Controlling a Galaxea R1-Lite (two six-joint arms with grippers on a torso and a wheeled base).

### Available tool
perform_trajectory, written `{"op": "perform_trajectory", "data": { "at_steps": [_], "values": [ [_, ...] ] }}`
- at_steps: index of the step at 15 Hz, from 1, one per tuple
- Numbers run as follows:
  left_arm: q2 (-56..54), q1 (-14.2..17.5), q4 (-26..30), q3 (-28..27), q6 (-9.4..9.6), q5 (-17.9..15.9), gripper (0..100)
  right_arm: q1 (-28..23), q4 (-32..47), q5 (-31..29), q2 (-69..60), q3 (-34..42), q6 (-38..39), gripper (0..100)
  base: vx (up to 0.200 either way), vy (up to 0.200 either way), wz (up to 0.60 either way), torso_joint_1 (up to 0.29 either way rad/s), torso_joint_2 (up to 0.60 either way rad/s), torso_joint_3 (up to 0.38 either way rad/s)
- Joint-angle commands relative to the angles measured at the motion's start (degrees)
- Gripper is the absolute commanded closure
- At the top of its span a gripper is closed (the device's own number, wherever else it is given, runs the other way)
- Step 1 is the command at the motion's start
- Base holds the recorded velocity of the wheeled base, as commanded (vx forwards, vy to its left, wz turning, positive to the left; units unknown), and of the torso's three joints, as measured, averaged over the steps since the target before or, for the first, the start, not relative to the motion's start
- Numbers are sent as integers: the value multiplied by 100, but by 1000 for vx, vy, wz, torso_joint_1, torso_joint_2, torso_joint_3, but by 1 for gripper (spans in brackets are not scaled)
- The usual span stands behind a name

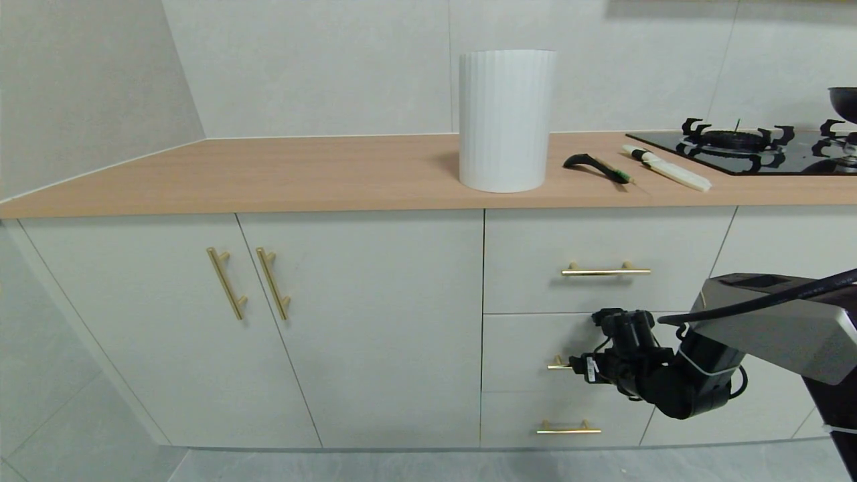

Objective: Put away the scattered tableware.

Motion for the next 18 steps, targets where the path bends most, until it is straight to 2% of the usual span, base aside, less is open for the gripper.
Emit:
{"op": "perform_trajectory", "data": {
  "at_steps": [1,7,10,12,13,14,16,18],
  "values": [
    [-2,7,2,0,-2,1,0,1,103,-4,28,22,-11,0,0,0,0,0,0,0],
    [-2,-2,2,0,-2,1,0,1,243,-12,-16,49,-11,0,0,0,0,0,0,0],
    [-2,-2,2,0,-2,1,0,10,437,5,-754,585,-38,0,0,0,0,0,0,0],
    [-2,7,2,0,-2,1,0,10,1175,137,-1826,945,-90,0,0,0,0,0,0,0],
    [-2,7,2,0,-2,1,0,19,1817,392,-2679,1068,-90,0,0,0,0,0,0,0],
    [-2,-2,2,0,-2,1,0,36,2177,506,-3162,1077,-90,0,0,0,0,0,0,0],
    [-2,7,2,0,-2,1,0,63,3495,796,-4621,857,-90,0,0,0,0,0,0,0],
    [-2,-2,2,0,-2,1,0,203,4058,849,-5342,690,-82,0,0,0,0,0,0,0]
  ]
}}
